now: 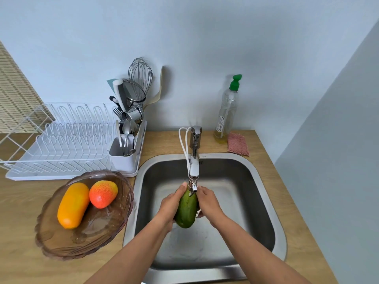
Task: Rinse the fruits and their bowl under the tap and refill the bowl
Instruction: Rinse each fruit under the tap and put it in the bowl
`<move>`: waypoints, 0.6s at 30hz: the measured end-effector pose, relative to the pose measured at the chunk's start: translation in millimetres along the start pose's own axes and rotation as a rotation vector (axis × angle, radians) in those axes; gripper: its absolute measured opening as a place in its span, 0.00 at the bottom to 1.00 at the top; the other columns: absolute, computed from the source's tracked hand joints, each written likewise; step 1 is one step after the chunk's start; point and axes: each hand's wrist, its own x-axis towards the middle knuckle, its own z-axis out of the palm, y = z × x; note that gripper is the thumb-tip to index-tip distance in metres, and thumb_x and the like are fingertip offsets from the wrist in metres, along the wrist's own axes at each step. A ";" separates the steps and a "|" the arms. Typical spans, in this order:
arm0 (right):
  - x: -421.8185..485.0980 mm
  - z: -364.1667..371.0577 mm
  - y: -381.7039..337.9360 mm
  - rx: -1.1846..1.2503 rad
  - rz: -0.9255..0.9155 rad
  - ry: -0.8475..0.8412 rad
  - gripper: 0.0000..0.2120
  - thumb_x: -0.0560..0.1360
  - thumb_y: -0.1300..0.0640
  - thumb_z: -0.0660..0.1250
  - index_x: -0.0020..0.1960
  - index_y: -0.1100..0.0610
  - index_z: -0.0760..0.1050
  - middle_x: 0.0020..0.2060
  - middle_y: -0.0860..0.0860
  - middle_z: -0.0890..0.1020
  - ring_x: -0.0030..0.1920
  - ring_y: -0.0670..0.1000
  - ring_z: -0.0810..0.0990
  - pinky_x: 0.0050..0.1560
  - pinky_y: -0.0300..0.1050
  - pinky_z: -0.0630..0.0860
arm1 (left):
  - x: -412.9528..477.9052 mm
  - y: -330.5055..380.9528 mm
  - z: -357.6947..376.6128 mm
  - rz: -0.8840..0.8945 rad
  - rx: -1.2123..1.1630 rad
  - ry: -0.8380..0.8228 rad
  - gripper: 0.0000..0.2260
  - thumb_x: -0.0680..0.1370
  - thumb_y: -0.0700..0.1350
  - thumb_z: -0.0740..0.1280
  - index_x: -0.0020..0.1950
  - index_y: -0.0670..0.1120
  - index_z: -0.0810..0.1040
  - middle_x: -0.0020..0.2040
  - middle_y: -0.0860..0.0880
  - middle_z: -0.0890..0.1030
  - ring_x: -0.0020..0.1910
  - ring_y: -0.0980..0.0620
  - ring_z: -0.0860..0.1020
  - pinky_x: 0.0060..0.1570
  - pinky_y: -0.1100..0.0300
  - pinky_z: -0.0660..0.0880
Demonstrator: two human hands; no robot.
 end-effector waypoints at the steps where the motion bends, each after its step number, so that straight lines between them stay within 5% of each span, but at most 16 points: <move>1: 0.6 -2.1 -1.1 0.001 0.006 -0.012 0.18 0.83 0.45 0.53 0.53 0.53 0.77 0.48 0.57 0.82 0.46 0.59 0.82 0.33 0.48 0.81 | -0.4 0.2 0.5 -0.011 0.026 -0.011 0.28 0.69 0.70 0.69 0.53 0.49 0.85 0.46 0.46 0.88 0.50 0.45 0.85 0.56 0.49 0.81; 5: 1.6 -11.6 -1.9 -0.025 0.039 -0.118 0.17 0.81 0.43 0.57 0.60 0.51 0.78 0.45 0.54 0.82 0.33 0.55 0.81 0.25 0.43 0.77 | -2.0 5.1 -2.1 -0.037 0.124 -0.023 0.42 0.58 0.80 0.64 0.54 0.48 0.85 0.47 0.44 0.87 0.51 0.44 0.85 0.59 0.46 0.80; 7: 1.1 -15.3 -2.1 0.016 0.045 -0.151 0.15 0.80 0.46 0.59 0.60 0.51 0.78 0.43 0.55 0.83 0.30 0.55 0.81 0.25 0.44 0.77 | -1.8 8.6 -4.4 -0.077 0.134 -0.026 0.44 0.60 0.81 0.59 0.55 0.46 0.84 0.48 0.42 0.87 0.50 0.43 0.85 0.59 0.47 0.79; 13: 5.3 -14.1 3.1 0.270 0.022 -0.018 0.13 0.81 0.47 0.59 0.56 0.51 0.79 0.44 0.58 0.81 0.29 0.57 0.81 0.27 0.46 0.79 | -10.9 17.4 -7.3 -0.166 -0.012 -0.116 0.24 0.73 0.67 0.68 0.55 0.48 0.81 0.41 0.46 0.82 0.40 0.49 0.79 0.35 0.59 0.75; 18: 6.7 -12.2 8.3 0.218 -0.058 0.089 0.16 0.84 0.50 0.51 0.60 0.48 0.77 0.48 0.56 0.81 0.31 0.51 0.84 0.27 0.47 0.78 | -8.6 16.0 -12.3 -0.119 -0.102 -0.177 0.16 0.78 0.55 0.69 0.61 0.47 0.79 0.50 0.42 0.82 0.44 0.46 0.80 0.34 0.56 0.80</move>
